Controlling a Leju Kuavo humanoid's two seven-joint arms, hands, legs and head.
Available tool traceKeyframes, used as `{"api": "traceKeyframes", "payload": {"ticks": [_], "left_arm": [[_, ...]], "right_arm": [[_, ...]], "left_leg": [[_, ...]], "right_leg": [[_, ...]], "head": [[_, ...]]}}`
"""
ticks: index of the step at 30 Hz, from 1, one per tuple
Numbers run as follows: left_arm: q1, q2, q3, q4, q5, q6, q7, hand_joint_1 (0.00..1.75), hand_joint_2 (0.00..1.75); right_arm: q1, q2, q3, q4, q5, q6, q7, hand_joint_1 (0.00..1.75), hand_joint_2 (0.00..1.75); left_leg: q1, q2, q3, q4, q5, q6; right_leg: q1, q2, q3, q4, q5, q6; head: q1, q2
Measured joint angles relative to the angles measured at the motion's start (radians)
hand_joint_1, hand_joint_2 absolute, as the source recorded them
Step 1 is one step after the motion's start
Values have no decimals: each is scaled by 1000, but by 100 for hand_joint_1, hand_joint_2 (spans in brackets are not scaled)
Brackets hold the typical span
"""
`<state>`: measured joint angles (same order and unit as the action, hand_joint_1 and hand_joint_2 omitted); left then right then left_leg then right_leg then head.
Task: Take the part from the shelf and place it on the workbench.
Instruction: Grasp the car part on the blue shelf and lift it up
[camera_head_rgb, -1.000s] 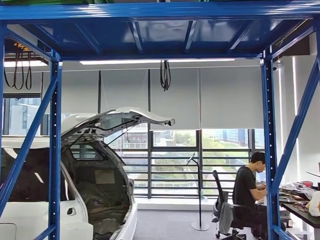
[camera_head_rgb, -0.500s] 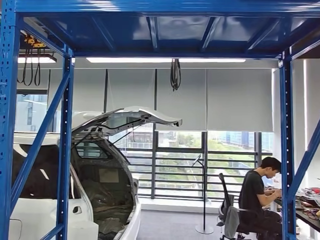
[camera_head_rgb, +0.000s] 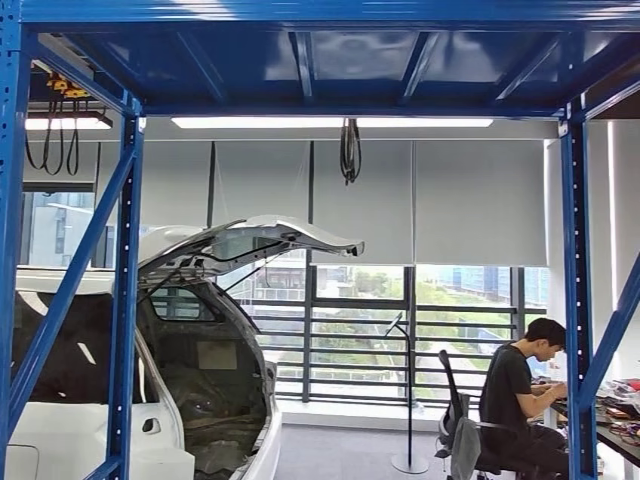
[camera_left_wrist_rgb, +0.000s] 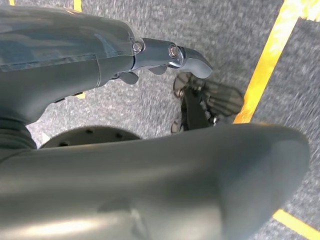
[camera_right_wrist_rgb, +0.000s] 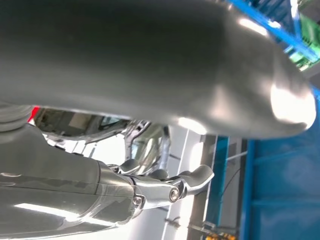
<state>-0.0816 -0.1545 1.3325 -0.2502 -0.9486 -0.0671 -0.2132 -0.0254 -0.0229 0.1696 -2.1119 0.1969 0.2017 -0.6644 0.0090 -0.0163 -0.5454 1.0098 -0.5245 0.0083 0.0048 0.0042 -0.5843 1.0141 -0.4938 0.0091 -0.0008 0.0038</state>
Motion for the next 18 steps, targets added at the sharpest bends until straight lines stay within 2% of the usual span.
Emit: {"api": "traceKeyframes", "payload": {"ticks": [4, 6, 7, 8, 10, 11, 12, 13, 16, 18], "left_arm": [[0, 0, 0, 0, 0, 0, 0, 0, 0], [-1, 0, 0, 0, -2, 0, -1, 0, 0], [-2, 0, 0, 0, -2, 0, -1, 0, 0], [-1, 1, 0, 0, -4, 0, -2, 0, 0], [1, 1, 0, 0, -5, 0, -3, 0, 0], [2, 2, 0, 0, -5, 0, -3, 0, 0], [0, 2, 0, 0, -5, 0, -3, 0, 0], [0, 2, 0, 1, -5, 0, -3, 0, 0], [1, 2, 0, 1, -6, 0, -3, 0, 0], [1, 3, 0, 1, -6, 1, -4, 0, 0]], "right_arm": [[0, 0, 0, 0, 0, 0, 0, 0, 0], [1, 3, -1, 0, 0, 2, -1, 0, 0], [2, 6, -2, 0, 1, 4, -2, 0, 0], [6, 9, -4, 1, 2, 7, -3, 0, 0], [12, 14, -5, 4, 3, 12, -5, 0, 0], [13, 15, -6, 5, 3, 14, -5, 0, 0], [13, 15, -6, 5, 3, 14, -5, 0, 0], [12, 16, -6, 6, 3, 14, -5, 0, 0], [12, 18, -6, 5, 3, 15, -6, 0, 0], [11, 19, -7, 5, 3, 15, -6, 0, 0]], "left_leg": [[0, 0, 0, 0, 0, -1], [-1, 1, 2, 5, -7, -4], [0, 2, -23, 56, -33, -9], [4, 4, -56, 109, -41, -17], [13, 7, -97, 145, -12, -30], [14, 8, -86, 102, 25, -32], [13, 9, -65, 55, 42, -28], [11, 9, -55, 32, 44, -23], [8, 8, -50, 24, 32, -2], [11, 8, -44, 20, 30, 10]], "right_leg": [[0, 0, 0, -1, 0, 0], [-7, -2, 8, -11, 3, -5], [-10, -5, 14, -16, 3, -9], [-15, -6, 26, -21, -3, -11], [-19, -8, 50, -20, -22, -8], [-19, -7, 61, -18, -33, -1], [-18, -7, 65, -15, -40, 6], [-17, -7, 66, -13, -44, 13], [-19, -7, 69, -15, -52, 30], [-21, -7, 53, 28, -79, 38]], "head": [[0, 0], [0, 0], [0, 0], [0, 0], [0, 0], [0, 0], [0, 0], [0, 0], [0, 0], [0, 0]]}}
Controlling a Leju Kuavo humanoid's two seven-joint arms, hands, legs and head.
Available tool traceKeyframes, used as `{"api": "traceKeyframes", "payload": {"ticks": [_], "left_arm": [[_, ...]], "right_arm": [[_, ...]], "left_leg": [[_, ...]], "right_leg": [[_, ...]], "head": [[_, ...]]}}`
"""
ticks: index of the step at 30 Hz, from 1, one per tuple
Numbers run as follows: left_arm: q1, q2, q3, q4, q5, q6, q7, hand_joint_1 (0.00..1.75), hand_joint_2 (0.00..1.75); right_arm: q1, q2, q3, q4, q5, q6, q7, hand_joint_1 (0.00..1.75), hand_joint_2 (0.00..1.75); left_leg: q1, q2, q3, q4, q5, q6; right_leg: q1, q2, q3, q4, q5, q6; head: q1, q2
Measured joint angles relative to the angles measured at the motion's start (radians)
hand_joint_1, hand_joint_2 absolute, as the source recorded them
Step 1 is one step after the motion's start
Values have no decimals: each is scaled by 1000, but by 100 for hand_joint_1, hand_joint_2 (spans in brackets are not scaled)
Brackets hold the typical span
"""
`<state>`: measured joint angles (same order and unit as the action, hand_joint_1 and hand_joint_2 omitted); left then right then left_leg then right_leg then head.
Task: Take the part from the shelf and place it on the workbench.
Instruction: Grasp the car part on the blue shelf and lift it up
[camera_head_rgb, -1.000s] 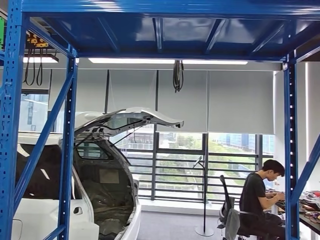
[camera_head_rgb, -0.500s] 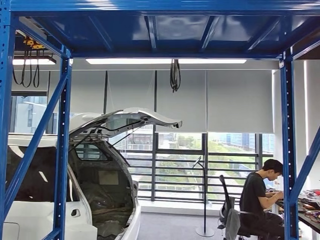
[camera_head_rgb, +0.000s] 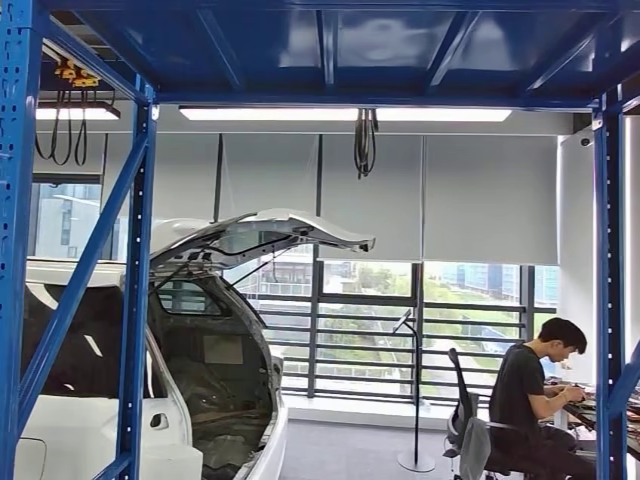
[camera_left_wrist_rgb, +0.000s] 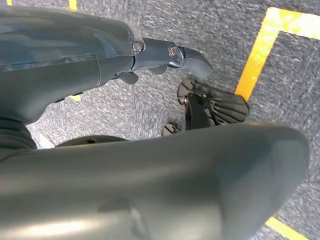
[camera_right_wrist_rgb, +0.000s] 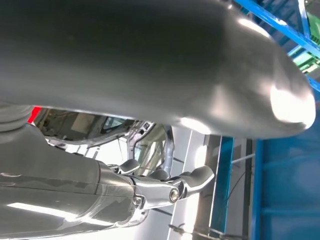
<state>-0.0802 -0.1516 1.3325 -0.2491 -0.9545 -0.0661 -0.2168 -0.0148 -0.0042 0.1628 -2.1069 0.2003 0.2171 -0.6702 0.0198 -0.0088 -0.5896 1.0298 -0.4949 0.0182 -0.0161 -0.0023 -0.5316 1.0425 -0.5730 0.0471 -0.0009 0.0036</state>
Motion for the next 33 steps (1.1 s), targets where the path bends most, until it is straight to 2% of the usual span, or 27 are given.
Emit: {"api": "traceKeyframes", "payload": {"ticks": [1, 3, 4, 5, 6, 8, 9, 10, 12, 14, 15, 16, 18, 19, 20, 21, 23, 24, 25, 28, 30, 31, 33], "left_arm": [[-1, 0, 0, 0, 0, 0, 0, 0, 0], [-2, 0, 0, 0, -2, -1, -2, 0, 0], [-2, 0, 0, 0, -3, -1, -2, 0, 0], [-1, 0, 0, 0, -3, -1, -3, 0, 0], [0, 0, 0, 0, -3, -1, -4, 0, 0], [0, -1, 0, 1, -3, -1, -5, 0, 0], [-1, -1, 0, 2, -3, -1, -6, 0, 0], [-2, -1, 0, 2, -3, -1, -6, 0, 0], [-2, -1, 0, 4, -5, -1, -6, 0, 0], [-2, -1, 0, 4, -6, -1, -7, 0, 0], [-3, -1, 0, 4, -6, -1, -7, 0, 0], [-3, -1, 0, 4, -6, -1, -7, 0, 0], [-2, -1, 0, 4, -6, -1, -7, 0, 0], [0, 0, 0, 4, -6, -1, -7, 0, 0], [1, 0, 0, 4, -6, -1, -7, 0, 0], [3, 1, 0, 4, -6, -1, -7, 0, 0], [3, 2, 0, 4, -6, -1, -7, 0, 0], [3, 3, 0, 4, -6, -1, -7, 0, 0], [2, 3, 0, 4, -7, -1, -7, 0, 0], [2, 4, 0, 4, -8, 0, -7, 0, 0], [2, 4, 0, 4, -10, 0, -8, 0, 0], [1, 5, 0, 4, -10, 0, -9, 0, 0], [0, 5, 0, 4, -12, 0, -9, 0, 0]], "right_arm": [[0, 0, 0, 0, 1, 1, 0, 0, 0], [1, 0, 0, 0, 3, 2, -1, 0, 0], [2, 0, 0, 0, 4, 2, -1, 0, 0], [2, 0, 0, 0, 6, 3, -1, 0, 0], [2, 0, 0, 0, 7, 3, -1, 0, 0], [2, 0, 0, 0, 9, 3, -2, 0, 0], [2, 1, 0, 0, 10, 3, -2, 0, 0], [1, 1, 0, 0, 11, 3, -2, 0, 0], [1, 3, 1, -1, 13, 3, -3, 0, 0], [2, 4, 0, -3, 13, 3, -3, 0, 0], [1, 5, 0, -4, 13, 3, -3, 0, 0], [1, 7, 0, -5, 13, 3, -4, 0, 0], [2, 10, 0, -5, 13, 3, -4, 0, 0], [3, 10, 0, -4, 14, 3, -4, 0, 0], [3, 10, 0, -4, 14, 3, -4, 0, 0], [4, 11, 0, -4, 14, 3, -4, 0, 0], [4, 11, 0, -4, 14, 3, -4, 0, 0], [3, 12, 0, -4, 14, 3, -4, 0, 0], [3, 12, 0, -4, 14, 3, -4, 0, 0], [3, 14, 1, -5, 13, 3, -4, 0, 0], [2, 14, 2, -5, 13, 3, -4, 0, 0], [2, 14, 2, -6, 12, 3, -5, 0, 0], [2, 14, 2, -5, 12, 2, -6, 0, 0]], "left_leg": [[0, 0, 2, -1, -2, 5], [-2, 0, 6, -1, -7, 12], [-4, 0, 9, -1, -10, 14], [-6, -1, 15, -1, -14, 15], [-8, -2, 23, -1, -19, 15], [-12, -4, 39, -2, -30, 14], [-12, -5, 44, -2, -35, 11], [-12, -5, 45, -3, -38, 7], [-10, -4, 44, -6, -41, -5], [-9, -2, 46, -4, -49, -16], [-9, -1, 38, 16, -61, -20], [-8, 0, 17, 58, -83, -25], [-5, 0, -56, 189, -133, -33], [-3, 0, -91, 243, -144, -36], [-2, 0, -110, 265, -135, -39], [0, 0, -109, 245, -105, -41], [2, 2, -64, 124, -20, -42], [2, 3, -40, 65, 7, -39], [1, 3, -24, 27, 18, -34], [-4, 3, -15, 8, 9, -10], [-2, 3, -8, 3, 5, 4], [0, 3, -3, 0, 3, 9], [-1, 3, 4, -1, -4, 16]], "right_leg": [[-1, 0, -26, 52, -25, 2], [0, 0, -105, 190, -73, 4], [0, 0, -136, 236, -79, 3], [0, 0, -152, 248, -64, 1], [1, 1, -148, 218, -29, -3], [8, 2, -106, 95, 56, -20], [12, 2, -86, 41, 83, -29], [17, 3, -74, 7, 92, -37], [23, 5, -68, -15, 86, -44], [18, 5, -57, -31, 84, -49], [14, 3, -49, -39, 84, -52], [10, 2, -41, -45, 83, -55], [10, -1, -31, -47, 77, -58], [9, -1, -26, -47, 72, -59], [9, -1, -20, -47, 67, -58], [8, 0, -12, -47, 61, -55], [5, 2, 9, -46, 45, -47], [6, 2, 16, -43, 37, -41], [7, 3, 19, -42, 32, -34], [8, 3, 24, -47, 23, -18], [6, 3, 17, -22, 4, -8], [5, 3, -2, 19, -17, -4], [5, 3, -79, 158, -71, 0]], "head": [[0, 0], [0, 0], [0, 0], [0, 0], [0, 0], [0, 0], [0, 0], [0, 0], [-1, 1], [-1, 0], [-1, 0], [-1, 0], [-1, 0], [-1, 0], [-1, 0], [-1, 0], [-1, 0], [-1, 0], [-1, 0], [-1, 0], [-1, 0], [-1, 0], [-1, 0]]}}
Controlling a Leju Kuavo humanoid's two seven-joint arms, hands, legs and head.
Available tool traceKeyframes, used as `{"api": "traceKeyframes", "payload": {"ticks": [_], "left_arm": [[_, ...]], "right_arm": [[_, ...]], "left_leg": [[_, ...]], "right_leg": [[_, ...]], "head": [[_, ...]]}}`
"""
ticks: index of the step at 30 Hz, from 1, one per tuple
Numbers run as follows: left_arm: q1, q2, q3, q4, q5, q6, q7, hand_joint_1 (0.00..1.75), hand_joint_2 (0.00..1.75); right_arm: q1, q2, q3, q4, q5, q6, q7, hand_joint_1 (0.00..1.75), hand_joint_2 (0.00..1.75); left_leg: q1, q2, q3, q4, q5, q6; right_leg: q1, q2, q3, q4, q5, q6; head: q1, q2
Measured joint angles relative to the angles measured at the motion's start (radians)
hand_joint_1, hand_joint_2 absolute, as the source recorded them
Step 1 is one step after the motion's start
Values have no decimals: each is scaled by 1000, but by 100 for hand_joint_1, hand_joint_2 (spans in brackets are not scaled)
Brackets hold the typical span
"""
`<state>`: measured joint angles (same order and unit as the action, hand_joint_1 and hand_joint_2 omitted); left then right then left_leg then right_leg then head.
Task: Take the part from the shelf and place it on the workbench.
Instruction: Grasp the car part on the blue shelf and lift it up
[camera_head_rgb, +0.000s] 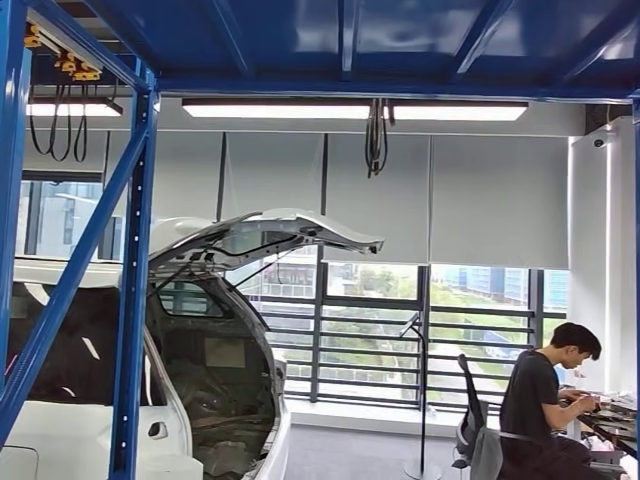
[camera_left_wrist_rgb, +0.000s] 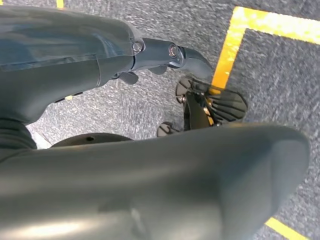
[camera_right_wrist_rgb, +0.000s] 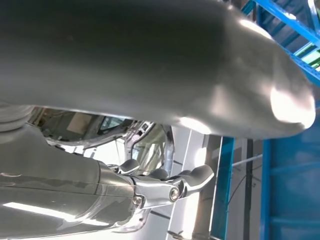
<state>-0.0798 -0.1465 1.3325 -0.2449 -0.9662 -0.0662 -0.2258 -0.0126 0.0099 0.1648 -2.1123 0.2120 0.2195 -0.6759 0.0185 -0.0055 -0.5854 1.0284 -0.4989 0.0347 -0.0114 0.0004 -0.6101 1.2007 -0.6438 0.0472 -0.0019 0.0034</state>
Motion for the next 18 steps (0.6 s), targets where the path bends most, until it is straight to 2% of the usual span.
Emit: {"api": "traceKeyframes", "payload": {"ticks": [1, 2, 3, 4, 5, 6, 7, 8, 10, 12, 13, 14, 16, 17, 18], "left_arm": [[0, 0, 0, 0, -1, 0, 0, 0, 0], [1, 0, 0, 0, -2, 0, 0, 0, 0], [2, 0, 0, 0, -3, 0, 0, 0, 0], [3, 0, 0, 0, -5, 0, 0, 0, 0], [3, 0, 0, 0, -6, 0, 0, 0, 0], [2, 0, 0, 0, -7, 0, 0, 0, 0], [1, 0, 0, 0, -8, 0, 0, 0, 0], [1, 0, 0, 1, -9, 0, 0, 0, 0], [1, 0, 0, 1, -9, 0, 0, 0, 0], [-1, 0, -1, 1, -9, 0, -1, 0, 0], [-2, 1, -1, 1, -9, 0, -2, 0, 0], [-3, 1, -1, 1, -10, 0, -2, 0, 0], [-1, 2, -1, 1, -11, 0, -3, 0, 0], [1, 3, -1, 1, -12, 0, -3, 0, 0], [3, 3, -1, 1, -14, 0, -3, 0, 0]], "right_arm": [[1, 0, 0, 0, -1, 0, 0, 0, 0], [1, 0, 0, 1, -1, 0, -1, 0, 0], [2, 0, 0, 1, -2, 0, -2, 0, 0], [1, 0, -1, 1, -4, 0, -3, 0, 0], [1, 0, -1, 1, -5, 0, -4, 0, 0], [1, 0, -1, 1, -7, 0, -6, 0, 0], [1, 0, -1, 1, -9, 0, -7, 0, 0], [1, 0, -2, 1, -11, 0, -9, 0, 0], [1, 0, -5, -1, -14, 0, -12, 0, 0], [3, 1, -10, -3, -16, -1, -15, 0, 0], [3, 2, -12, -5, -18, -2, -17, 0, 0], [3, 3, -15, -5, -21, -2, -18, 0, 0], [5, 5, -20, -5, -32, 2, -18, 0, 0], [6, 5, -22, -5, -41, 6, -18, 0, 0], [8, 6, -24, -5, -51, 11, -18, 0, 0]], "left_leg": [[-1, 0, 5, 0, -5, 2], [-3, -1, 11, 0, -10, 3], [-5, -2, 20, 0, -17, 3], [-8, -3, 32, 0, -24, 3], [-9, -4, 43, -1, -32, 2], [-12, -6, 52, -1, -39, 0], [-12, -6, 57, -3, -44, -5], [-11, -6, 58, -4, -48, -10], [-10, -4, 61, -11, -51, -22], [-12, -2, 63, -1, -64, -30], [-12, -2, 51, 29, -81, -35], [-10, -1, 24, 82, -104, -38], [-5, -1, -55, 212, -145, -47], [-3, -1, -85, 252, -146, -51], [-2, -1, -99, 256, -125, -54]], "right_leg": [[0, 0, -41, 64, -16, 1], [0, 0, -70, 99, -11, 0], [1, 0, -78, 92, 16, -3], [2, 0, -68, 44, 62, -8], [5, 1, -46, -25, 112, -17], [9, 1, -25, -86, 149, -26], [14, 1, -9, -131, 169, -36], [18, 1, -1, -154, 171, -45], [21, 2, 6, -169, 160, -54], [15, 2, 24, -192, 158, -59], [11, 0, 36, -203, 158, -61], [8, -1, 46, -210, 156, -64], [7, -2, 59, -212, 146, -67], [7, -1, 67, -212, 139, -66], [7, 1, 76, -211, 132, -65]], "head": [[0, 0], [0, 0], [0, 0], [0, 0], [0, 0], [0, 0], [0, 0], [-1, 1], [-1, 1], [-1, 1], [-1, 1], [-1, 0], [-1, 0], [-1, 0], [-1, 0]]}}
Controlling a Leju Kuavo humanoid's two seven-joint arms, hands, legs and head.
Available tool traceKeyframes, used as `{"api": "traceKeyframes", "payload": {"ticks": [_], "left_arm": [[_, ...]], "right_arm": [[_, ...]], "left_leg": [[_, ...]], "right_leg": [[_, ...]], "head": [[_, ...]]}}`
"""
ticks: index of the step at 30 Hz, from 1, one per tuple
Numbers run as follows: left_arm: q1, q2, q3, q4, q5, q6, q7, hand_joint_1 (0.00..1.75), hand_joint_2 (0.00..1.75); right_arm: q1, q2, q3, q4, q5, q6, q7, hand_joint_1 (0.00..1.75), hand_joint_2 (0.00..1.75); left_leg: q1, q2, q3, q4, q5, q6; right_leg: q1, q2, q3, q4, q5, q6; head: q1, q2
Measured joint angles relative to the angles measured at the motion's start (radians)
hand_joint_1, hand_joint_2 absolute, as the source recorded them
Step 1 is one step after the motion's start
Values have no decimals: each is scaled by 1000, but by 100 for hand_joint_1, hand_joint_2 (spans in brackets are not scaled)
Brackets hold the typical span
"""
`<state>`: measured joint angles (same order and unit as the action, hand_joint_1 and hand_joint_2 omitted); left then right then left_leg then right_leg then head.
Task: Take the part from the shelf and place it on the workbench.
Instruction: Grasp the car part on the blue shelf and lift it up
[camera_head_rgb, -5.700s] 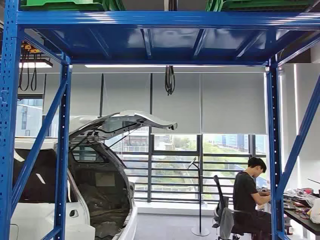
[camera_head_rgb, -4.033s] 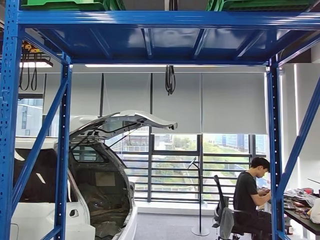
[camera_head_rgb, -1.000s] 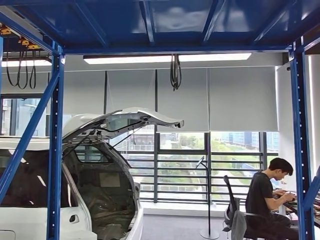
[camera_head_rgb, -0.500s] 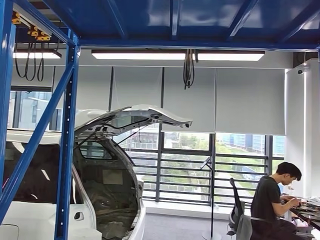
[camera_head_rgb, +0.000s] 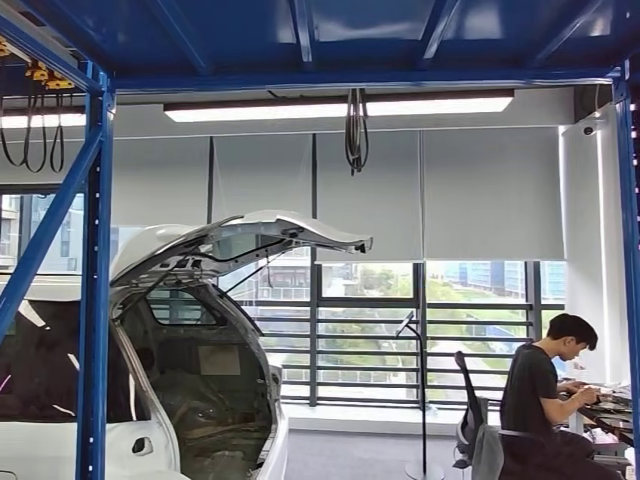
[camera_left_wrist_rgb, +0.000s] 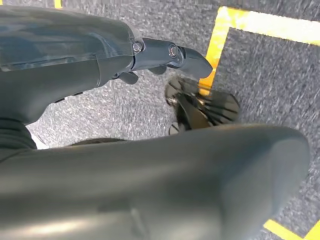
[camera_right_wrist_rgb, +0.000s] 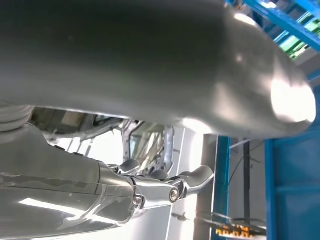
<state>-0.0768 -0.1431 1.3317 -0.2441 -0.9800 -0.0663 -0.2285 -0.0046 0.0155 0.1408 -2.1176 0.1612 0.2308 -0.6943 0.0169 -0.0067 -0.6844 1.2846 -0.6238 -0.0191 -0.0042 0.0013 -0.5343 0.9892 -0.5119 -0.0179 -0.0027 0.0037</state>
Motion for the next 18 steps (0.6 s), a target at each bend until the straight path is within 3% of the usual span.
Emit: {"api": "traceKeyframes", "payload": {"ticks": [2, 4, 8, 10, 11, 13, 14, 15, 16, 18], "left_arm": [[2, 2, 0, 0, -4, 0, 0, 0, 0], [4, 3, 0, 0, -6, 0, 0, 0, 0], [4, 4, 0, 0, -8, -1, -1, 0, 0], [2, 5, -1, 0, -8, -1, -2, 0, 0], [1, 6, -1, 0, -9, -1, -2, 0, 0], [0, 6, -1, 0, -12, -2, -2, 0, 0], [0, 6, -1, 0, -13, -3, -2, 0, 0], [0, 6, -1, 0, -13, -3, -2, 0, 0], [0, 6, -1, 0, -13, -3, -3, 0, 0], [-1, 6, -1, 0, -13, -4, -4, 0, 0]], "right_arm": [[2, 1, -5, 0, -17, 10, 0, 0, 0], [2, 2, -10, -1, -27, 17, 0, 0, 0], [0, 5, -18, -7, -34, 26, -1, 0, 0], [-3, 6, -20, -12, -34, 27, -1, 0, 0], [-5, 6, -20, -14, -33, 27, -1, 0, 0], [-7, 6, -20, -14, -29, 27, -1, 0, 0], [-7, 6, -21, -14, -26, 27, -1, 0, 0], [-7, 6, -21, -14, -22, 27, -1, 0, 0], [-7, 6, -21, -14, -18, 27, -1, 0, 0], [-7, 6, -21, -13, -12, 27, 1, 0, 0]], "left_leg": [[4, -2, 25, -103, 94, -2], [4, -12, 68, -212, 152, 3], [0, -13, 88, -253, 137, 29], [3, -6, 98, -260, 131, 42], [5, -2, 104, -263, 128, 47], [4, 6, 116, -263, 117, 52], [4, 9, 123, -263, 111, 52], [4, 10, 132, -263, 104, 51], [4, 11, 143, -263, 97, 50], [3, 11, 166, -264, 81, 44]], "right_leg": [[-1, 7, 25, 0, -18, 6], [1, 15, 41, 3, -35, 18], [-3, 24, 40, 2, -46, 39], [-5, 17, 25, 41, -69, 50], [-6, 13, -3, 96, -93, 54], [-7, 8, -91, 244, -141, 61], [-8, 7, -130, 299, -148, 62], [-8, 5, -150, 315, -131, 63], [-7, 4, -151, 289, -94, 61], [-5, 1, -112, 159, 1, 53]], "head": [[0, 0], [0, 0], [0, 0], [1, 0], [1, 0], [0, 0], [0, 0], [0, 0], [0, 0], [0, 0]]}}
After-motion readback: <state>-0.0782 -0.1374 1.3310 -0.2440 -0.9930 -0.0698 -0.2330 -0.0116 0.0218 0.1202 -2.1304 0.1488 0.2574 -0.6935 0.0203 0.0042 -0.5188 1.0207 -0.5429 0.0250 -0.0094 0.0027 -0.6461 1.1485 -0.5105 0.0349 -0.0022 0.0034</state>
